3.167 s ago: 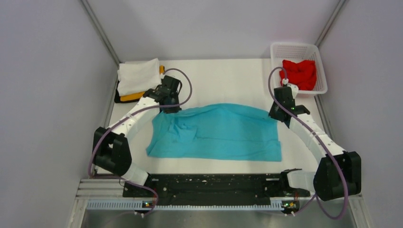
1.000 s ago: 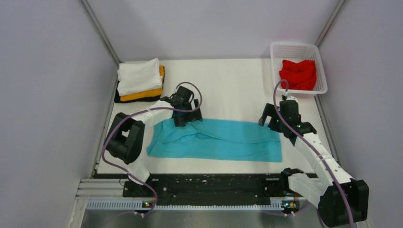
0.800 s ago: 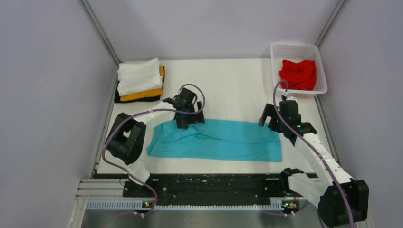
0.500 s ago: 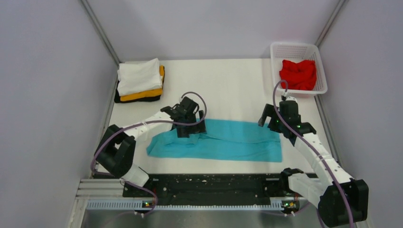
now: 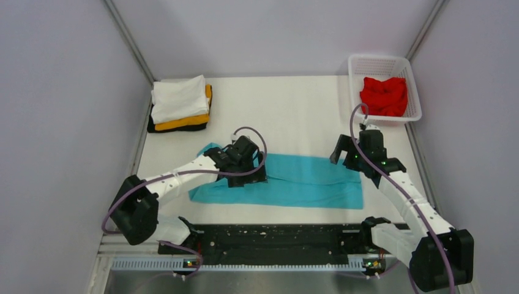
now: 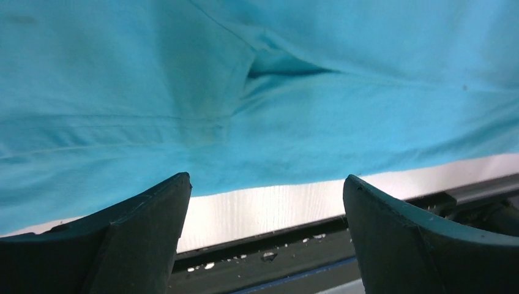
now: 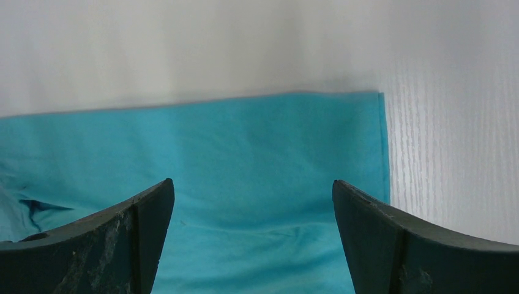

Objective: Fold and stack the t-shirts
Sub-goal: Fold the other side of the tshirt into a rectangle, then rotate the tshirt 90 degrees

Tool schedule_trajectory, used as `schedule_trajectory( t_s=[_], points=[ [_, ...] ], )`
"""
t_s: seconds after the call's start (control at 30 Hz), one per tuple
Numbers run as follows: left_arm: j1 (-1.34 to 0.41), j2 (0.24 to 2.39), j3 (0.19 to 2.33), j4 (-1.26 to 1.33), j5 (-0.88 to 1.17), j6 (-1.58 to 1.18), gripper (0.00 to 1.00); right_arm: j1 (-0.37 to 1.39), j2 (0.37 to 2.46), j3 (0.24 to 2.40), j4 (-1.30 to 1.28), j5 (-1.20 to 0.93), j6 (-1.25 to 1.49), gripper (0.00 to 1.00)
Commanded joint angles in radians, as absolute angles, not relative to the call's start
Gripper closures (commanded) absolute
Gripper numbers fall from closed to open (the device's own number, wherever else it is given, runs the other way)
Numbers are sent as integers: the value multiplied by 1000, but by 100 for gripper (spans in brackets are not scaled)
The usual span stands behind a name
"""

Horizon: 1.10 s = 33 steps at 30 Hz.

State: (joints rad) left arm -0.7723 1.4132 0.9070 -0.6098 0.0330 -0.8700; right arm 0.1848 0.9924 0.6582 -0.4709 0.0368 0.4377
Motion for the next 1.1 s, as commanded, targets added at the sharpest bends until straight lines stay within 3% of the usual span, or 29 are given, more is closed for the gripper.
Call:
schedule_trajectory(
  t_s=[0.0,0.1,0.2,0.33,0.63,0.9,1.07],
  points=[
    [-726,1352,979,-628,-235,-878,1,180,1010,639,-369,-76,422,1],
    [-600,1403,1002,-534,-193,-866,1,225,1071,649,-294,-158,430,1],
    [-526,1506,1004,-388,-111,-879,1,310,1164,686,-281,-100,413,1],
    [-518,1677,1126,-498,-143,-921,1,327,1249,700,-285,-81,412,1],
    [-474,1809,1085,-484,-109,-1024,1,342,1335,641,-295,-121,429,1],
    [-464,2154,1607,-486,-68,-894,1,375,1301,601,-351,-178,442,1],
    [-462,2429,2013,-425,81,-856,1,447,1273,576,-383,-300,427,1]
  ],
)
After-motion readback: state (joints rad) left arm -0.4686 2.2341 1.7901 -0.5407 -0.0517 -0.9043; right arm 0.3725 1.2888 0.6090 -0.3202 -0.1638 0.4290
